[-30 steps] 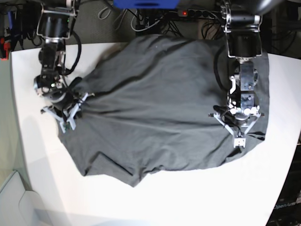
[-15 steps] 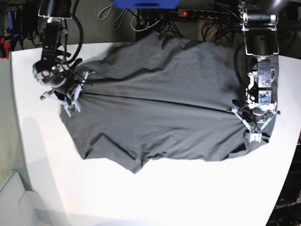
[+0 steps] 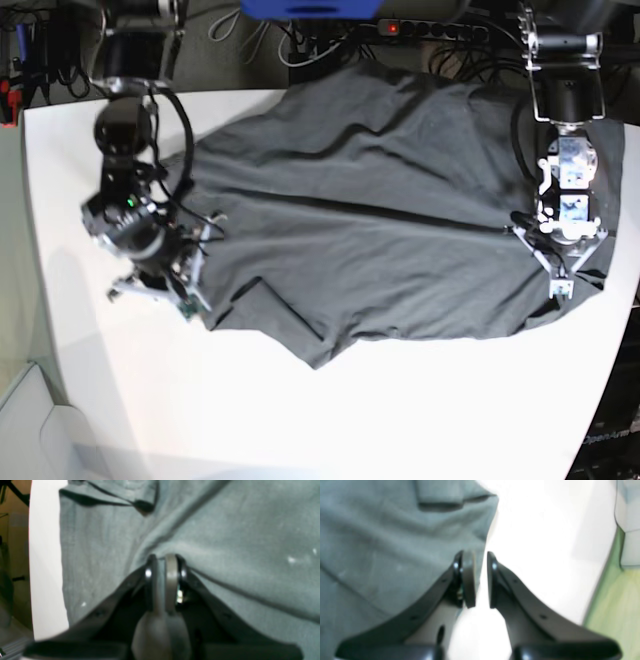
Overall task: Layout the t-shirt on the table in an organized manner, then fold the t-shirt properly
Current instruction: 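Release and regrasp the shirt edge with the right gripper nearby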
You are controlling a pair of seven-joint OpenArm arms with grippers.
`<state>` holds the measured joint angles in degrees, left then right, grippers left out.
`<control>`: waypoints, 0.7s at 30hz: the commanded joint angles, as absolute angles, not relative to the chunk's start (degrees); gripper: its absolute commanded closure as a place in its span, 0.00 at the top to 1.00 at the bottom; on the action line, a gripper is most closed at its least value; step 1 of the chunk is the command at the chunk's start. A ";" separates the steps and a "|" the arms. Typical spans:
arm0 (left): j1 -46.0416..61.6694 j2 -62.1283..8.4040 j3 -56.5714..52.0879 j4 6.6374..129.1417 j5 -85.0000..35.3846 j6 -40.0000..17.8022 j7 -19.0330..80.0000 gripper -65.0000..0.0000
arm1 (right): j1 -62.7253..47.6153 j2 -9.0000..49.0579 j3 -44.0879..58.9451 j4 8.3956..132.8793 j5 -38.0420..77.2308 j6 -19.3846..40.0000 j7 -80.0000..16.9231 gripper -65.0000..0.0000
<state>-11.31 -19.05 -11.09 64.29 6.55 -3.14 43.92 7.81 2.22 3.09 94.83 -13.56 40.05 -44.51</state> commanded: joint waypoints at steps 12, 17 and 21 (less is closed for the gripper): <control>-12.44 -20.26 -11.30 64.92 6.29 -3.03 44.18 0.10 | 20.53 -2.77 -1.89 70.73 -12.97 40.00 -39.87 0.10; -12.44 -20.18 -11.30 64.92 6.29 -3.03 44.18 0.10 | 21.32 -2.77 -1.98 66.95 -12.97 40.00 -37.32 0.10; -12.44 -20.09 -11.30 64.92 6.29 -3.03 44.18 0.10 | 23.25 -2.77 -1.98 62.11 -13.05 40.00 -35.65 0.10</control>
